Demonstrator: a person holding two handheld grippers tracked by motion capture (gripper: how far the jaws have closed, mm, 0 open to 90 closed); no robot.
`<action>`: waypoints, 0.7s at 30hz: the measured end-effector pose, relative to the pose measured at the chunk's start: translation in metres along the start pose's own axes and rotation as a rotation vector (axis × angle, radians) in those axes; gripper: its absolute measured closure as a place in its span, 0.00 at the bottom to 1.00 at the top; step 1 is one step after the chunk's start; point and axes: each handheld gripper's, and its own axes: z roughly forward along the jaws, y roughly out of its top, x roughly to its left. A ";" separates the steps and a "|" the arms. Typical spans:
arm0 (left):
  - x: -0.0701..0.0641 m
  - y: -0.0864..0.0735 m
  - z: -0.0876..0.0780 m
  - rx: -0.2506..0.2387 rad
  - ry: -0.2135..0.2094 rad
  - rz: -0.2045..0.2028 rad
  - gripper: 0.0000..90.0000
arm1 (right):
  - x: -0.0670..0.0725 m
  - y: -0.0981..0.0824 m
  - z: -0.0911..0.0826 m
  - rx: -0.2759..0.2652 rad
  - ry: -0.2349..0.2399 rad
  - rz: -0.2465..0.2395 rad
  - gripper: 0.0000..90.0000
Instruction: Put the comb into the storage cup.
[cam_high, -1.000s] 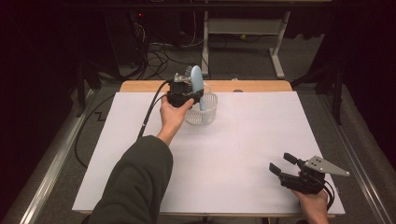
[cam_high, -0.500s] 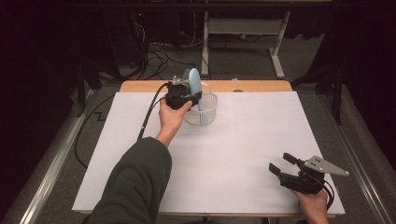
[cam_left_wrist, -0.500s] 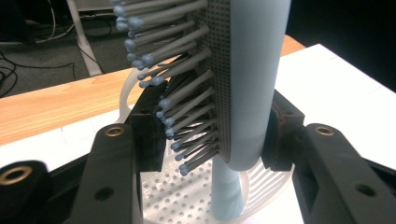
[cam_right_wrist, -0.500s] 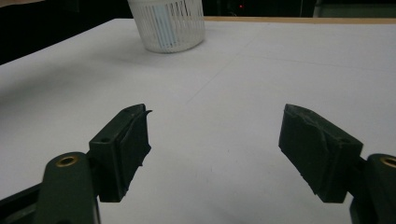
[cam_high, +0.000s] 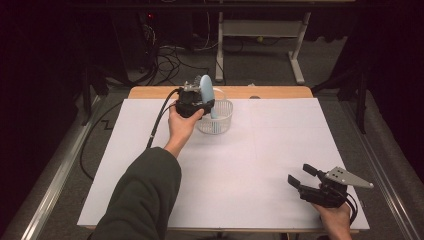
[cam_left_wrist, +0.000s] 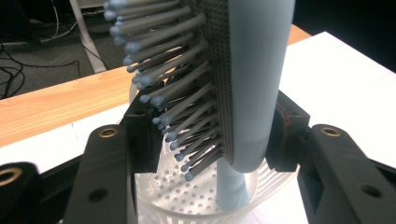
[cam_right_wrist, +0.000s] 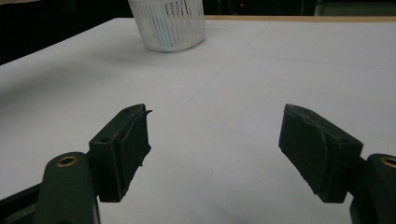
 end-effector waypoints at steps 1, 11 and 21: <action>0.000 0.000 0.000 0.003 -0.001 0.001 0.53 | 0.000 0.000 0.000 0.000 0.001 0.000 0.28; 0.002 0.000 -0.005 0.017 0.033 0.029 0.46 | 0.000 0.000 0.000 0.000 0.001 0.001 0.28; 0.006 0.001 -0.008 0.027 0.027 0.029 0.41 | 0.000 0.000 0.000 0.000 0.000 0.000 0.28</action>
